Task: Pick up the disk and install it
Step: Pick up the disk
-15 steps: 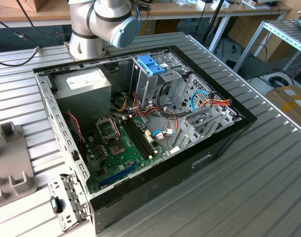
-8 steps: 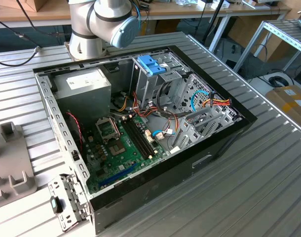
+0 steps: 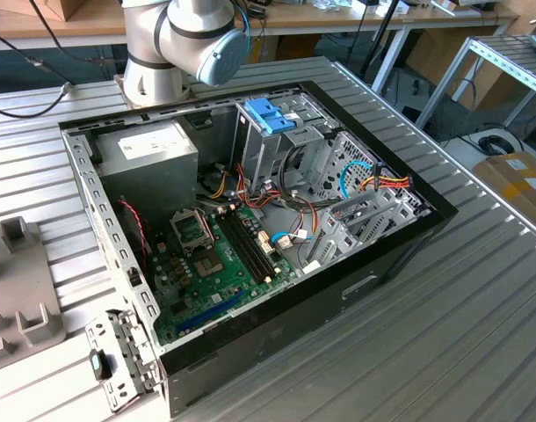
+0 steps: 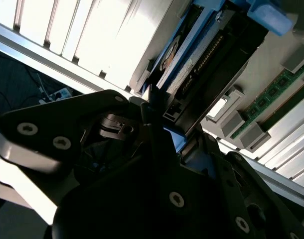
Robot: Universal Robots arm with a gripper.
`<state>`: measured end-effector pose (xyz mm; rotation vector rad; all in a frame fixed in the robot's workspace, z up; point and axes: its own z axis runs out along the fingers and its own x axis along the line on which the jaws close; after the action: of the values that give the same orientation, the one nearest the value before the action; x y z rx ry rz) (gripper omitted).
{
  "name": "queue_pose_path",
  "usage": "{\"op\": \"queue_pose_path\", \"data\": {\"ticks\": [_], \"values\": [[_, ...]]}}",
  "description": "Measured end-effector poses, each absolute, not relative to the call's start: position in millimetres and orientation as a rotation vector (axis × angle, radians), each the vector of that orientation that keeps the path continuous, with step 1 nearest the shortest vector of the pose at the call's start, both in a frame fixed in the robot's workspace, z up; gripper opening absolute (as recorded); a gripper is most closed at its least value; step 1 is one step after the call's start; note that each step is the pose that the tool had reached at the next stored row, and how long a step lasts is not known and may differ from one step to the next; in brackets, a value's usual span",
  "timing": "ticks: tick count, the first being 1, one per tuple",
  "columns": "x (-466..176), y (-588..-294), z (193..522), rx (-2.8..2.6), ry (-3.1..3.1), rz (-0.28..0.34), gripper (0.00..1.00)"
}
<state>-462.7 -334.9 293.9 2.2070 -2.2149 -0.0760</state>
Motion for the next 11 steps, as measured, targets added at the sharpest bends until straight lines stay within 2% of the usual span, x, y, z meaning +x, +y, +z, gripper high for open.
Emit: {"op": "queue_pose_path", "data": {"ticks": [11], "values": [[-462.7, -333.1, 299.2, 2.207, -2.215, -0.076, 0.37]]}}
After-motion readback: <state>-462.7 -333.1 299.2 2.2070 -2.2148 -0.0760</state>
